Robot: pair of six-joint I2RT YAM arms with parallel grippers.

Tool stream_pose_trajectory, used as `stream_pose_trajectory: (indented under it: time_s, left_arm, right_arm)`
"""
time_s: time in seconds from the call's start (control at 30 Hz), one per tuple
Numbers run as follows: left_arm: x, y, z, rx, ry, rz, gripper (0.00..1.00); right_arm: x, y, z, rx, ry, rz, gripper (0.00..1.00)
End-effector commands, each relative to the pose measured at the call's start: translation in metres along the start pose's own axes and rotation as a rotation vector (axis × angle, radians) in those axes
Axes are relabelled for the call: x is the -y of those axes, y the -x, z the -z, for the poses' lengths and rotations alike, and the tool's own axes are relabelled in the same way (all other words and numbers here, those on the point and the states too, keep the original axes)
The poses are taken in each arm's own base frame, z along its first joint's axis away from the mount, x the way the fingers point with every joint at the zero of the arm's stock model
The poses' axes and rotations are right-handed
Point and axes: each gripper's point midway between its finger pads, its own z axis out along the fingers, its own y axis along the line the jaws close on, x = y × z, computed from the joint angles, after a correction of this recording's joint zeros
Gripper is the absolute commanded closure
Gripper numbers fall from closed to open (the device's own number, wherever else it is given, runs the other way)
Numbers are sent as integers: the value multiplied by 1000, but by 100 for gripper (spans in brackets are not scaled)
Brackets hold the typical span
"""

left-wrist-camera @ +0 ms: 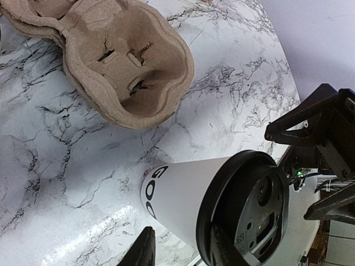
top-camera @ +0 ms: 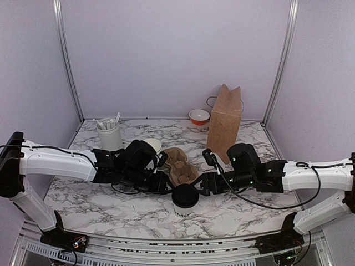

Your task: Pack the takeout coffee

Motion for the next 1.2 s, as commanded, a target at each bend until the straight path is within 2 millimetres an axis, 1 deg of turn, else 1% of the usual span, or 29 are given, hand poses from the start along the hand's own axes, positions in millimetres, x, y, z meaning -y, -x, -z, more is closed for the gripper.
stream_pose_trajectory:
  time_s: [0.0, 0.1, 0.17, 0.3, 0.37, 0.67, 0.97, 1.1, 1.17]
  left_arm:
    - [-1, -3, -3, -22, 24, -17, 65]
    - [-1, -4, -3, -23, 25, -16, 65]
    - [-1, -5, -3, -23, 25, -15, 65]
    - [-2, -5, -4, -26, 28, -13, 65]
    - [-1, -5, -4, -24, 28, -14, 65]
    - [-3, -7, -5, -25, 32, -14, 65]
    - [-8, -12, -7, -32, 41, -7, 65]
    - [-10, -14, -9, -36, 44, -5, 65]
    - [-11, -15, -9, -37, 46, -2, 65]
  right_arm:
    - [0, 15, 14, 56, -21, -4, 29]
    - [11, 12, 20, 74, -29, -41, 34]
    - [13, 10, 21, 80, -20, -55, 39]
    - [15, 1, 15, 44, -4, -67, 48]
    - [16, -2, 12, 31, -2, -72, 51]
    - [24, -12, 2, -1, -5, -87, 53]
    - [31, -21, 0, -26, -24, -99, 55]
    - [35, -29, 0, -50, -29, -103, 55]
    - [40, -37, 0, -66, -39, -106, 56]
